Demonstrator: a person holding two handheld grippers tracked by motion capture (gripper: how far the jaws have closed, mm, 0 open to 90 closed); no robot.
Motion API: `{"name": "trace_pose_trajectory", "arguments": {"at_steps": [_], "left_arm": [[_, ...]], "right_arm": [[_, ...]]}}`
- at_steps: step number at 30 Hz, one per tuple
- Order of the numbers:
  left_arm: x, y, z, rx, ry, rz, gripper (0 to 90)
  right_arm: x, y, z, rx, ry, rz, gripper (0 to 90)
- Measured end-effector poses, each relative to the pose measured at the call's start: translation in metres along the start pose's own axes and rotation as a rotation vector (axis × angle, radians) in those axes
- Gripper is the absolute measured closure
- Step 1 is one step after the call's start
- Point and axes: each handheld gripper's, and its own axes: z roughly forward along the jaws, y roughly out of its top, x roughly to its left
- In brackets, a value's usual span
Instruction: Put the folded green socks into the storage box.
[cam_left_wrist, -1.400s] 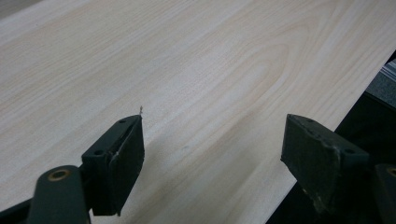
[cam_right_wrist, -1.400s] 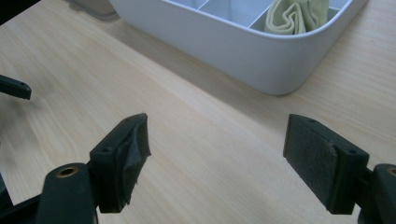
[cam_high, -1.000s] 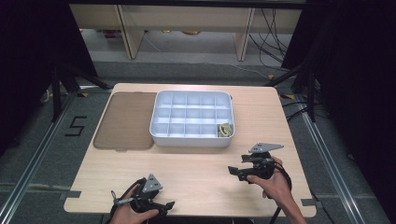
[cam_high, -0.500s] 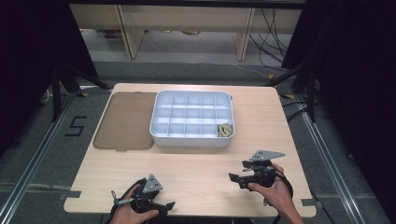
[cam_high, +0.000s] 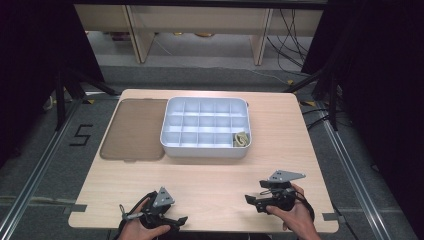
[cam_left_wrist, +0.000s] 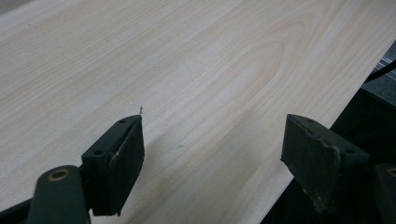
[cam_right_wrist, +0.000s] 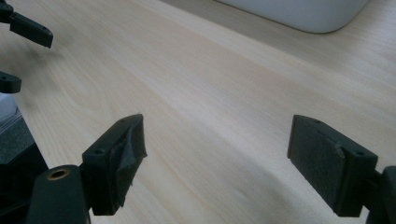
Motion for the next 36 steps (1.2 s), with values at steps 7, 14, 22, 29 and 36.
{"name": "trace_pose_trajectory", "arguments": {"at_steps": [7, 14, 22, 29, 36], "left_arm": [[0.001, 0.000, 0.000, -0.003, 0.009, -0.006, 20.7], [0.000, 0.000, 0.000, -0.006, -0.003, -0.008, 20.7], [0.000, 0.000, 0.000, -0.008, -0.001, 0.002, 20.7], [0.000, 0.000, 0.000, -0.010, 0.002, 0.002, 20.5], [-0.001, 0.000, 0.001, -0.014, 0.000, -0.006, 20.5]], "right_arm": [[0.004, -0.008, -0.004, 0.000, 0.004, 0.004, 16.8], [0.005, -0.018, -0.006, -0.001, 0.005, 0.011, 16.6], [0.010, -0.027, -0.009, -0.003, -0.001, 0.008, 16.6], [0.015, -0.033, -0.010, 0.006, 0.019, 0.013, 16.6], [0.016, -0.035, -0.009, 0.018, 0.018, 0.005, 16.7]]}}
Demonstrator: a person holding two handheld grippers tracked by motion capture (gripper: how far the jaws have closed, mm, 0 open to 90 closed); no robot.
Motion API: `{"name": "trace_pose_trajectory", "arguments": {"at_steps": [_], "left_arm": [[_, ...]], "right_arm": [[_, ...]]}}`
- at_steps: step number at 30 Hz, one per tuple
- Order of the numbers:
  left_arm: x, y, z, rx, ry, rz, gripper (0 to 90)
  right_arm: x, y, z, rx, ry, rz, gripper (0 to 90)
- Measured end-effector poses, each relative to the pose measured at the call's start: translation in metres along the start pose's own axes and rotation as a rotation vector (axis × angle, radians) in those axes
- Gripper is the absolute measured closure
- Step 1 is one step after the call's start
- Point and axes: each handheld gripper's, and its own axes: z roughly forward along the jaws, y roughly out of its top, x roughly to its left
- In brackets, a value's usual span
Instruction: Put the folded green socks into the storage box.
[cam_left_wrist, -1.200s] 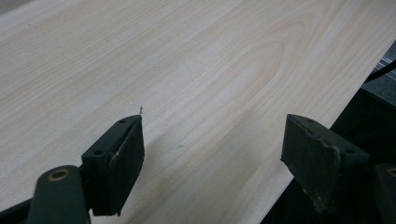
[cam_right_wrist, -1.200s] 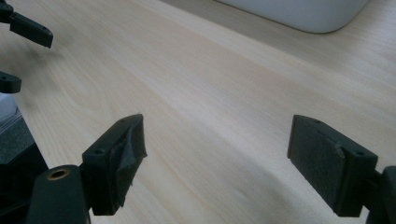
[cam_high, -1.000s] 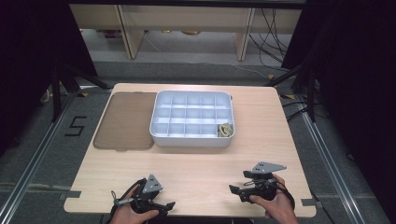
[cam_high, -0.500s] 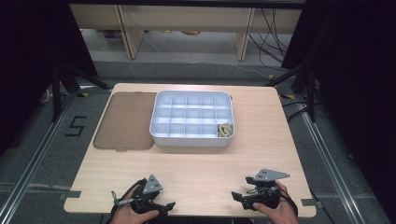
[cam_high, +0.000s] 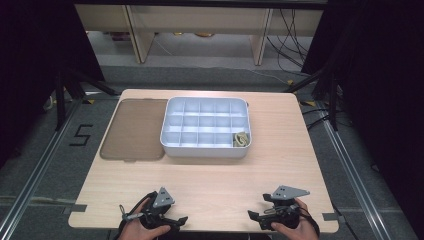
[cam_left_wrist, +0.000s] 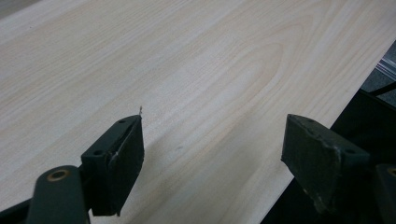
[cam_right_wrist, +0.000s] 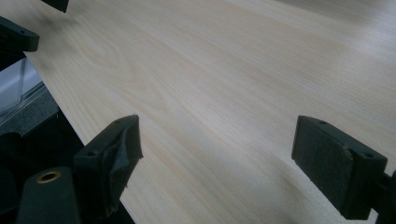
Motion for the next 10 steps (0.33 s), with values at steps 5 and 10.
{"name": "trace_pose_trajectory", "arguments": {"at_steps": [5, 10], "left_arm": [[-0.0001, 0.0000, 0.0000, -0.001, 0.003, 0.002, 20.5], [0.0002, -0.0001, 0.0001, 0.000, 0.002, 0.004, 20.5]], "right_arm": [[0.0002, -0.0009, -0.0004, -0.002, -0.007, 0.006, 16.7], [-0.0013, -0.0012, -0.0003, -0.006, -0.017, -0.014, 16.7]]}}
